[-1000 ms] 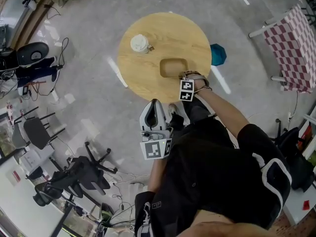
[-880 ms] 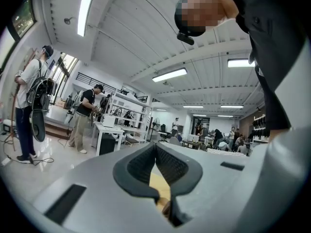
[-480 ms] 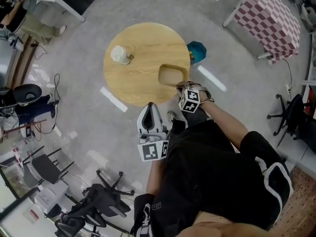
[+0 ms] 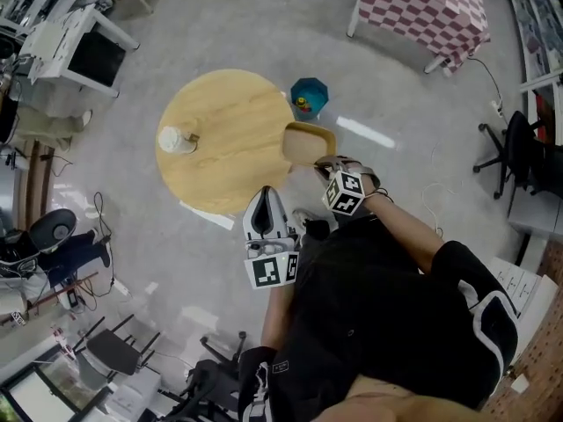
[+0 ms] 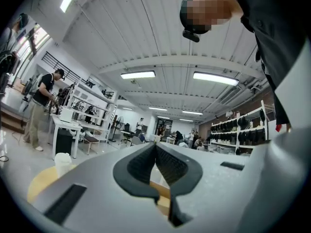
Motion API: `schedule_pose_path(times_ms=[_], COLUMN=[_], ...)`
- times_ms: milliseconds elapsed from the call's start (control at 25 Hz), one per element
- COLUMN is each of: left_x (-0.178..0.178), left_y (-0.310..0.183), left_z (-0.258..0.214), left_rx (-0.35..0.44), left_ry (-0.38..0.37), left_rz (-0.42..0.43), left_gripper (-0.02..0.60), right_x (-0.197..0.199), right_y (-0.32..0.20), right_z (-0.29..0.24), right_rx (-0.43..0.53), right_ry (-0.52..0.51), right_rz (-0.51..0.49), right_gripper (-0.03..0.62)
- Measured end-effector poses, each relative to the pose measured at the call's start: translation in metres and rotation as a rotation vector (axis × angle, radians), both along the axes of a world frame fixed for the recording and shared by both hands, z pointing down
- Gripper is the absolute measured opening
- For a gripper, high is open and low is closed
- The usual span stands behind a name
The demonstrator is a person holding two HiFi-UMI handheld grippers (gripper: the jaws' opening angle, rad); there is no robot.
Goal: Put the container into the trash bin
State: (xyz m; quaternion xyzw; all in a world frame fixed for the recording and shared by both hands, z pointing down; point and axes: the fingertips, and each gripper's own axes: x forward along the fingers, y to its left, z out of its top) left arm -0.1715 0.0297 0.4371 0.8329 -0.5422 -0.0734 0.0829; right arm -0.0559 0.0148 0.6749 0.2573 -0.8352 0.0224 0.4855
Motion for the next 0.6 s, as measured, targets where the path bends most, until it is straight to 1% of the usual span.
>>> schedule_pose_path(times_ms=[80,200,360,480,600], left_x=[0.023,0.053,0.103,0.141,0.169], left_y=[-0.006,-0.015,-0.029,-0.039,-0.048], left_z=[-0.003,-0.006,-0.008,-0.01,-0.013], left_rx=[0.0,-0.012,-0.017,-0.015,-0.012], left_ry=[-0.002,0.008,0.019,0.013,-0.004], left_rz=[0.021,0.028,0.028,0.037,0.04], left_gripper=[0.009,0.011,0.009,0.011,0.011], right_x=[0.025,0.058,0.111,0.15,0.178], right_y=[-0.001,-0.004,-0.012,-0.019,-0.026], right_z=[-0.005,-0.013,-0.019,-0.018,-0.018], right_rx=[0.003,0.011,0.016,0.012,0.007], right_ry=[-0.014,-0.03,-0.039,-0.045,-0.051], right_rz=[0.035,0.068,0.093,0.111,0.116], right_gripper=[0.037,0.037,0.037,0.037,0.037])
